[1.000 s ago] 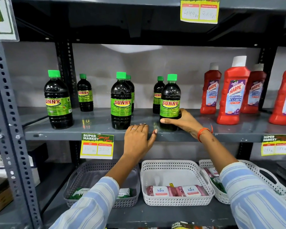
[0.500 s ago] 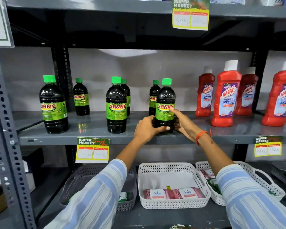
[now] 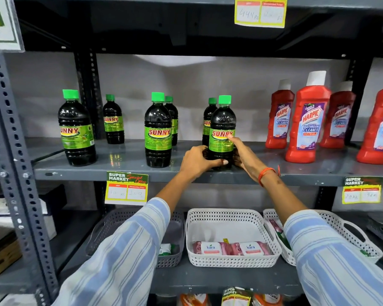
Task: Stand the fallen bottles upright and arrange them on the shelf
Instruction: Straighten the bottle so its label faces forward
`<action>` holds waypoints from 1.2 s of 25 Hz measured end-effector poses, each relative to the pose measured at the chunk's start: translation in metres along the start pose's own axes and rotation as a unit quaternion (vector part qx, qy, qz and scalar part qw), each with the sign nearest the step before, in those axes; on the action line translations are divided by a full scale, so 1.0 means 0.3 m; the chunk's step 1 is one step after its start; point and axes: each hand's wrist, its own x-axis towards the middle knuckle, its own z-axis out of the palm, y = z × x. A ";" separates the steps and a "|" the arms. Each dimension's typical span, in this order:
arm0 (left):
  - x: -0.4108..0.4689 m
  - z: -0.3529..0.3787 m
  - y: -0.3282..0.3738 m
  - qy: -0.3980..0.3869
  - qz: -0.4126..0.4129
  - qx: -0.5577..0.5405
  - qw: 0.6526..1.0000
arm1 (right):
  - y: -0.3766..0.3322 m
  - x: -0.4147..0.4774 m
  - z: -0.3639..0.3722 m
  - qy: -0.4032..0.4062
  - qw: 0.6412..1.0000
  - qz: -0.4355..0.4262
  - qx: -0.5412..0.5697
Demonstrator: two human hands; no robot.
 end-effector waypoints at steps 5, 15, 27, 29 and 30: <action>-0.069 -0.042 0.017 0.113 0.097 -0.037 0.988 | -0.037 -0.043 0.106 0.322 0.929 -0.163 -0.079; -0.106 -0.359 -0.313 0.206 0.067 0.067 0.974 | -0.069 0.064 0.536 0.073 0.984 -0.143 -0.073; -0.038 -0.438 -0.361 -0.018 0.040 0.007 0.999 | -0.038 0.108 0.529 0.021 0.998 -0.051 -0.030; -0.058 -0.444 -0.341 -0.017 0.038 -0.019 0.999 | -0.053 0.092 0.548 0.062 0.994 -0.080 -0.032; -0.076 -0.447 -0.327 0.001 0.039 -0.034 0.999 | -0.071 0.077 0.567 0.130 0.984 -0.109 -0.054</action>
